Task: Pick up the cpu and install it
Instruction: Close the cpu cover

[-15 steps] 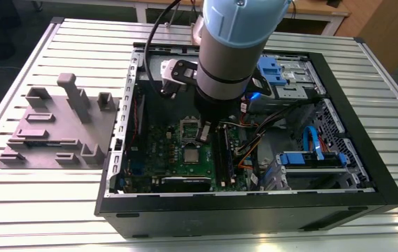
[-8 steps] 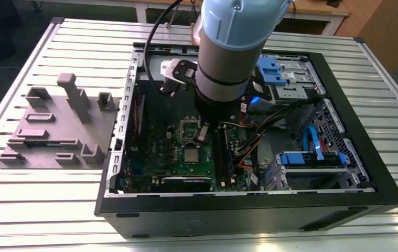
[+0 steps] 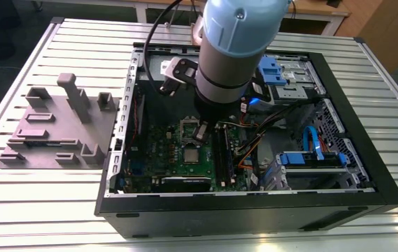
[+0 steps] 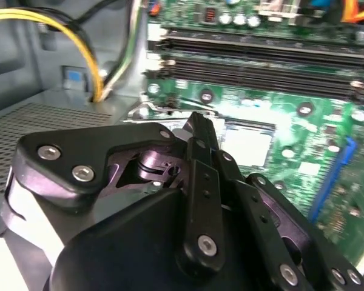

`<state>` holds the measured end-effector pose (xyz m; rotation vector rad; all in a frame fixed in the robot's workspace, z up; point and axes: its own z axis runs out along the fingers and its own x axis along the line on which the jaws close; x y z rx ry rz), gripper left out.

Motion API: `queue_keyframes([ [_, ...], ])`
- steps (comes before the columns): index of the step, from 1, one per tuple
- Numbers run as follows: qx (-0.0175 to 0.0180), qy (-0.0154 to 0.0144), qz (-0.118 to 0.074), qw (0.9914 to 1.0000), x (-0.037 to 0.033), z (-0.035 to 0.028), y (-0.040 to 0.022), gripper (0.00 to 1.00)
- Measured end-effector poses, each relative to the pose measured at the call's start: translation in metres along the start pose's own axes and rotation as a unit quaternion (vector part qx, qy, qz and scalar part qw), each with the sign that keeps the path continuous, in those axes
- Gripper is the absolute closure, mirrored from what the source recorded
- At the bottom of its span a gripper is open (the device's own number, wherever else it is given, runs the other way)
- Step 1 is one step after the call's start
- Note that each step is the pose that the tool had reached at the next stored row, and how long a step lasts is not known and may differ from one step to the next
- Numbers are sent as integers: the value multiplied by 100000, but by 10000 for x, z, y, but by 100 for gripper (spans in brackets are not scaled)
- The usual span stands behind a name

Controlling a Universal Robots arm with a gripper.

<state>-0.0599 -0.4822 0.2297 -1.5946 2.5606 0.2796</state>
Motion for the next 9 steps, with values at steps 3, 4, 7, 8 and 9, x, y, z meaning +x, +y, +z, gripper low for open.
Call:
queue_keyframes([
  [3, -1224, -2470, -1, 99962, 0, 1, -1, 89],
  [4, -1459, -2949, 12, 99946, 0, 1, -1, 89],
  [7, -1497, -3032, 21, 99943, -1, 1, 0, 89],
  [8, -1503, -3043, 16, 99942, -1, 1, -1, 89],
  [9, -1507, -3052, 21, 99942, 0, 1, -1, 89],
])
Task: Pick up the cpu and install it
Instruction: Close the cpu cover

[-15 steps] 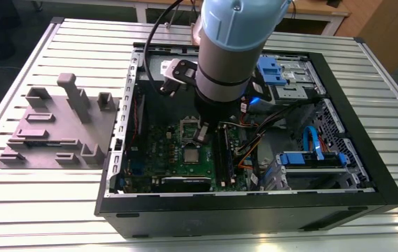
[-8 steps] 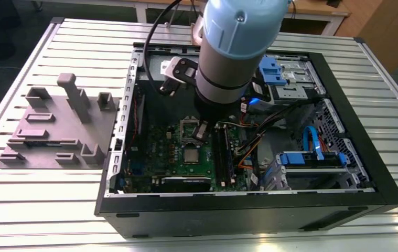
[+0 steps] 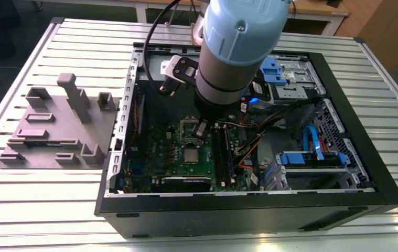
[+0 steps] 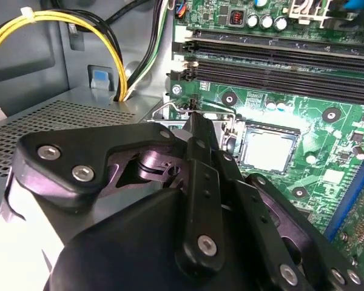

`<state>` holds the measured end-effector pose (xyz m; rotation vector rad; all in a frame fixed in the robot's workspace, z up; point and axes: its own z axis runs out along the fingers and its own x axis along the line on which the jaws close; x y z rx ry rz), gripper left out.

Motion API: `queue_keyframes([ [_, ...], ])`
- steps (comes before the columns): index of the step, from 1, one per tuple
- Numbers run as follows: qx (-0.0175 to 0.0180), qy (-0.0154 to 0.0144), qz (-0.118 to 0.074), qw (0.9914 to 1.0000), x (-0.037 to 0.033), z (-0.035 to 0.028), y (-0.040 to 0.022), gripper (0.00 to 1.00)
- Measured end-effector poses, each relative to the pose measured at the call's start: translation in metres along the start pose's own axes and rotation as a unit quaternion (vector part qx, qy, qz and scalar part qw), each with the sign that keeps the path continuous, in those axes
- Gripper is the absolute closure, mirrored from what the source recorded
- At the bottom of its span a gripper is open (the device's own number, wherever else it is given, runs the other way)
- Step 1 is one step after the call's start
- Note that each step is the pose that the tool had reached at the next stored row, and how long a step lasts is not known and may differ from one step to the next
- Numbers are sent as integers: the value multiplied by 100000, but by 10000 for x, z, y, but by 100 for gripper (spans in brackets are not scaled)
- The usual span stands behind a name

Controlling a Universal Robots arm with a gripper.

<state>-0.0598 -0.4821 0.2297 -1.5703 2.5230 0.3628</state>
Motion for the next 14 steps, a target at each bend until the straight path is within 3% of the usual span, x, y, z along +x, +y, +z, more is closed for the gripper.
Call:
queue_keyframes([
  [6, -43, -81, 0, 100000, 0, 0, 0, 89],
  [7, -187, -366, -6, 99999, 1, 0, -1, 89],
  [10, -1395, -2802, 38, 99951, 0, -1, 0, 89],
  [11, -1639, -3208, 135, 99935, 0, 1, 0, 89],
  [14, -1682, -3230, 876, 99930, 0, 10, -1, 89],
])
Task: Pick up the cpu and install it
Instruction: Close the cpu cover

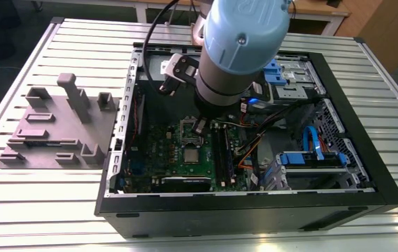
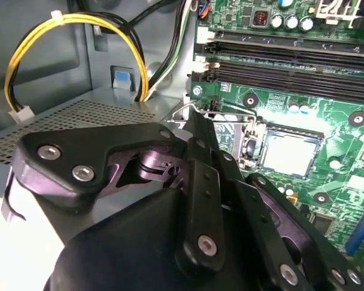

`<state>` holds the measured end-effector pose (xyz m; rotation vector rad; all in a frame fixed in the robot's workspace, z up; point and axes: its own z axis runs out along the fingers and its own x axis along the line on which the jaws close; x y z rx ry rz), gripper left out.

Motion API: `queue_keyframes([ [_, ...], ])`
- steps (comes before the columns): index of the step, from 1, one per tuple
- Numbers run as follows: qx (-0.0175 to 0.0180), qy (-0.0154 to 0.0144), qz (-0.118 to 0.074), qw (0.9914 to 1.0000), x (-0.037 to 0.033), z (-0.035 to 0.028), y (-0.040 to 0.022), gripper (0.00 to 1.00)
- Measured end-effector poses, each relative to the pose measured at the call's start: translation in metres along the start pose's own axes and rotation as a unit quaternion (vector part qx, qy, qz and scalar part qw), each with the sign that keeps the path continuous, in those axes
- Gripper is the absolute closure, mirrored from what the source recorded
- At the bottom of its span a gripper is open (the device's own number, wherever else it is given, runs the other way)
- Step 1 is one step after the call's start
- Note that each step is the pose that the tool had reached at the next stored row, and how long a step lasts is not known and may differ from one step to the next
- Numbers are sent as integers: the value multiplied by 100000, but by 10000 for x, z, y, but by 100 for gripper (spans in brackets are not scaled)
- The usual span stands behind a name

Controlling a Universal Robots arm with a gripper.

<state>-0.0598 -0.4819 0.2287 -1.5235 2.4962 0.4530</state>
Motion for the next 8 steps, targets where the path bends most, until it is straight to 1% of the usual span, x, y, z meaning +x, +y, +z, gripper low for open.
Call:
queue_keyframes([
  [3, 160, -83, 755, 99997, -12, 21, -6, 89],
  [4, 124, -9, 862, 99996, -19, 27, -12, 89],
  [5, 62, 190, 919, 99996, -26, 32, -21, 89],
  [6, 129, 615, 974, 99993, -31, 36, -29, 89],
  [7, 317, 1203, 1019, 99987, -36, 39, -34, 89],
  [8, 559, 1877, 1070, 99975, -41, 42, -38, 89],
])
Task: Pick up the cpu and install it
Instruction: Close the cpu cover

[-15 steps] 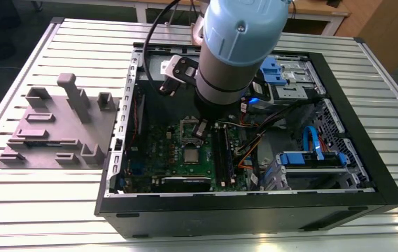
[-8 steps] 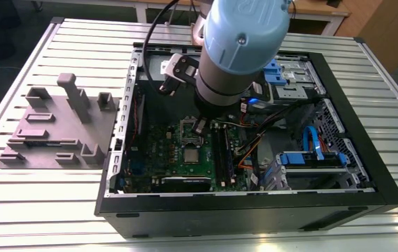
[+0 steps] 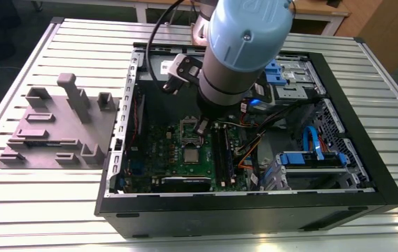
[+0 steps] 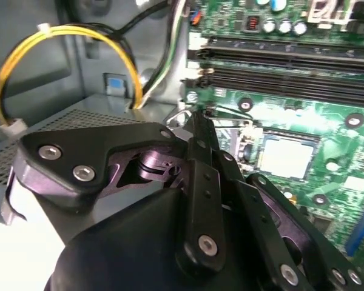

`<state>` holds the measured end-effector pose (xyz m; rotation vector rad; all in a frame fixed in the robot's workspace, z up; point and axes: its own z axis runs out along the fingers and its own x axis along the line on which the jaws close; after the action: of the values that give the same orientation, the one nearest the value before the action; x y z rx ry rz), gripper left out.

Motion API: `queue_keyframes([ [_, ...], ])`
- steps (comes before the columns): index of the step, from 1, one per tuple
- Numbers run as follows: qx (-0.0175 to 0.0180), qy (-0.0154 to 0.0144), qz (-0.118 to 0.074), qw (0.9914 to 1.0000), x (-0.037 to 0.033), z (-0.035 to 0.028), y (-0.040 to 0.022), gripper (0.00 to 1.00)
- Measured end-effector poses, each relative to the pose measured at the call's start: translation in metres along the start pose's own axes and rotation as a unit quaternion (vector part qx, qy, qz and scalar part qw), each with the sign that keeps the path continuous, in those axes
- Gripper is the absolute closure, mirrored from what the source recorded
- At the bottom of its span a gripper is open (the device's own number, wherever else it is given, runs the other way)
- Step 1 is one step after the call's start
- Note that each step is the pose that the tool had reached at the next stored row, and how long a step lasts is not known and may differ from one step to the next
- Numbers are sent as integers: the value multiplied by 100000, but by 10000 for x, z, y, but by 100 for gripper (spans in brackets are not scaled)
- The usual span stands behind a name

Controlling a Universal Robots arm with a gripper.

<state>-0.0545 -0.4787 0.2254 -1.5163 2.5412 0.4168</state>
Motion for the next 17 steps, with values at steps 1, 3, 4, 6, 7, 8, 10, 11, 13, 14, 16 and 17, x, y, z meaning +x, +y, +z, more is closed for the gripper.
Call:
queue_keyframes([
  [1, 263, 699, 43, 99997, -7, 3, -4, 89],
  [3, 224, 1031, 91, 99994, -25, 12, -18, 89],
  [4, 142, 1078, 124, 99994, -38, 17, -27, 89],
  [6, -5, 1157, 177, 99993, -61, 33, -42, 89],
  [7, -71, 1183, 202, 99993, -68, 44, -48, 89],
  [8, -131, 1220, 222, 99992, -73, 57, -53, 89],
  [10, -198, 1264, 255, 99991, -81, 81, -56, 89],
  [11, -212, 1273, 263, 99991, -86, 93, -57, 89],
  [13, -235, 1287, 263, 99991, -99, 114, -57, 89],
  [14, -249, 1273, 261, 99991, -110, 125, -56, 89],
  [16, -316, 1150, 263, 99993, -130, 143, -55, 89],
  [17, -351, 1080, 260, 99993, -139, 151, -53, 89],
])
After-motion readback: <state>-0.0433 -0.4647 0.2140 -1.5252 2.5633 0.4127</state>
